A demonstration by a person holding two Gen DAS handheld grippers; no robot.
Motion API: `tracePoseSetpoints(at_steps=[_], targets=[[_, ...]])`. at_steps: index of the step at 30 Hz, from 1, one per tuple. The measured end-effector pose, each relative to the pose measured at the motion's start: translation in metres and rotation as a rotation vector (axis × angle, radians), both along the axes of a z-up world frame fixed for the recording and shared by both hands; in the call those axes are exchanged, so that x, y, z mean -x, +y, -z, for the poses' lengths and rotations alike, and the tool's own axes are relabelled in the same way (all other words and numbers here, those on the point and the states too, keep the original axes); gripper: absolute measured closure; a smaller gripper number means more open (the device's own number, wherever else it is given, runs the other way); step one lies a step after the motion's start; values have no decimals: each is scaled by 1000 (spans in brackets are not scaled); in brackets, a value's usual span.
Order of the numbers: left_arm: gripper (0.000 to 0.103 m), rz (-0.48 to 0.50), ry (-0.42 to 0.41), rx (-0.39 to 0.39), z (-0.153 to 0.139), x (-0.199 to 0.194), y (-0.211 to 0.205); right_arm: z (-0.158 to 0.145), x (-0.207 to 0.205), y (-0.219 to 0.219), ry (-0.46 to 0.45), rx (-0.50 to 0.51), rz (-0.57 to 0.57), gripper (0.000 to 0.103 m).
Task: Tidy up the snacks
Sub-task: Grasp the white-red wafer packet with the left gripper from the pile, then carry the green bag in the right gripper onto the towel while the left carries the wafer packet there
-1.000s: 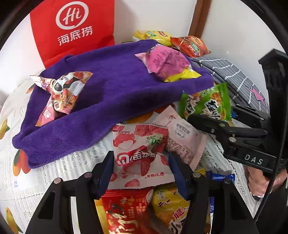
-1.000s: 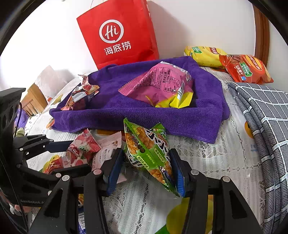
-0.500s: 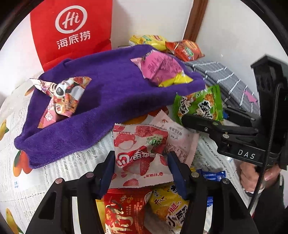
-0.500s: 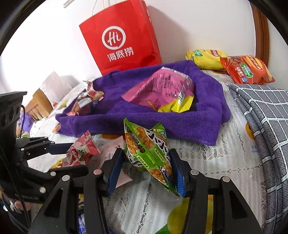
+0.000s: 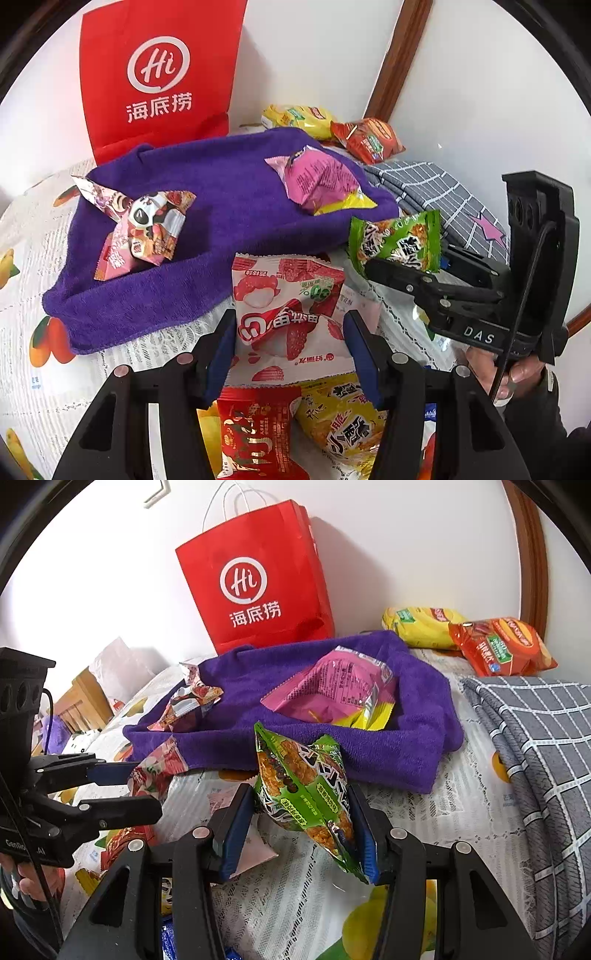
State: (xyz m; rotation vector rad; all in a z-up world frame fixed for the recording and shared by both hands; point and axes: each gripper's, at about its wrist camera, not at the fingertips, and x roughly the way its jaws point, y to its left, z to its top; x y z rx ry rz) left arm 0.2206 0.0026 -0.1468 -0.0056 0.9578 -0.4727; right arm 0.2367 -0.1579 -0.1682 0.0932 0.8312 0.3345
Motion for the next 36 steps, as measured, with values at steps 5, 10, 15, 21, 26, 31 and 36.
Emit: tracePoseSetpoints(at_steps=[5,10,15,21,26,31,36], targets=[[47,-27,-31,25,-8,1,6,-15,10,2,-38,3,39,52],[47,-65,-43,82,-15,-2,19,-51,17,13,-109,27,53,52],[47,-116,-75,117,-24,-3,35,-78,10,27,-152,41,60,52],[47,-194,-108,128,-30,-5,56,-92,-3,44,-182,25,26,52],[47,-261,-114,149,-32,-9,76,-97,-16,56,-198,16,2,53],[47,-324,-116,137,-29,-15,88,-103,-38,65,-214,12,-14,52],[47,-359,-103,139,-25,-19,95,-105,-64,69,-221,-4,-10,52]])
